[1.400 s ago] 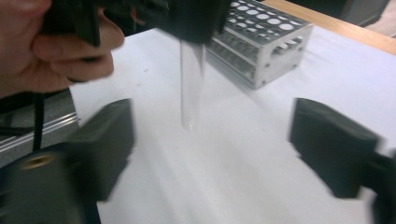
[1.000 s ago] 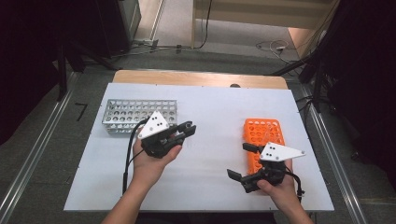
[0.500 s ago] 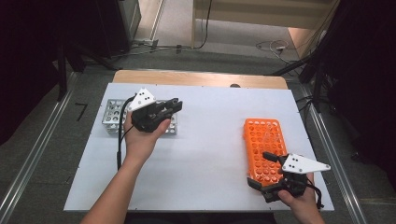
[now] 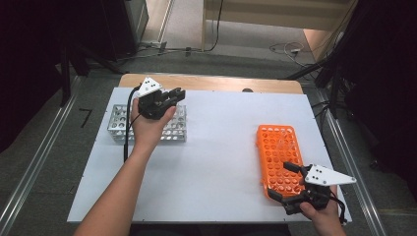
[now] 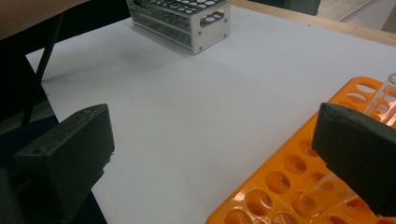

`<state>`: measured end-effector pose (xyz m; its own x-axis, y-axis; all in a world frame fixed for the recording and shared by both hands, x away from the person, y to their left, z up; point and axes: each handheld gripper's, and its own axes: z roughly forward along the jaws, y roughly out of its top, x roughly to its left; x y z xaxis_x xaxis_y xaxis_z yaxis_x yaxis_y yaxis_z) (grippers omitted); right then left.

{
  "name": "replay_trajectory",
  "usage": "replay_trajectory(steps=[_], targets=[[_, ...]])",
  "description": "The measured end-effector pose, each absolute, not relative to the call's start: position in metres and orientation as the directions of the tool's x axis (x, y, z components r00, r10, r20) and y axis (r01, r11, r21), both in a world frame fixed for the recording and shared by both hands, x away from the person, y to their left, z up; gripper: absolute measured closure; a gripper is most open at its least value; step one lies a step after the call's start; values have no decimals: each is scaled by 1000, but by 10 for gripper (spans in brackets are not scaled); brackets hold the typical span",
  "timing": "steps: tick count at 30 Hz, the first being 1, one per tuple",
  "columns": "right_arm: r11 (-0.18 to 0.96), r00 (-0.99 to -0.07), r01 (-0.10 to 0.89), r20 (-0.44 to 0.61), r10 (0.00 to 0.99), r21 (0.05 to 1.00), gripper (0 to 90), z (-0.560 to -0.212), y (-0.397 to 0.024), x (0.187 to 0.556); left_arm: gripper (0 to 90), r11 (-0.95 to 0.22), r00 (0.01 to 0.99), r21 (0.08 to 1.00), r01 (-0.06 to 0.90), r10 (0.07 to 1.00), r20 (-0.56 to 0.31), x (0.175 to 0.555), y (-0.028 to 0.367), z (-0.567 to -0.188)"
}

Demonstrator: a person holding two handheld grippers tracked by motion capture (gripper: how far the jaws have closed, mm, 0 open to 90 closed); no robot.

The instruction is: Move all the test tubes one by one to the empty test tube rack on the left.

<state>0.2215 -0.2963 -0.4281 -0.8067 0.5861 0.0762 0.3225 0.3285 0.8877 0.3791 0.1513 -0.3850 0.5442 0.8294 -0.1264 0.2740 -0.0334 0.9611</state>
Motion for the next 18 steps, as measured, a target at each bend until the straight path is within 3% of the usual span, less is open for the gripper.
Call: replay_trajectory(steps=[18], targets=[[323,-807,321,79,585,890,0,-430,-298,222,764,-39,471,951,306,874,-116,422,151,-404]])
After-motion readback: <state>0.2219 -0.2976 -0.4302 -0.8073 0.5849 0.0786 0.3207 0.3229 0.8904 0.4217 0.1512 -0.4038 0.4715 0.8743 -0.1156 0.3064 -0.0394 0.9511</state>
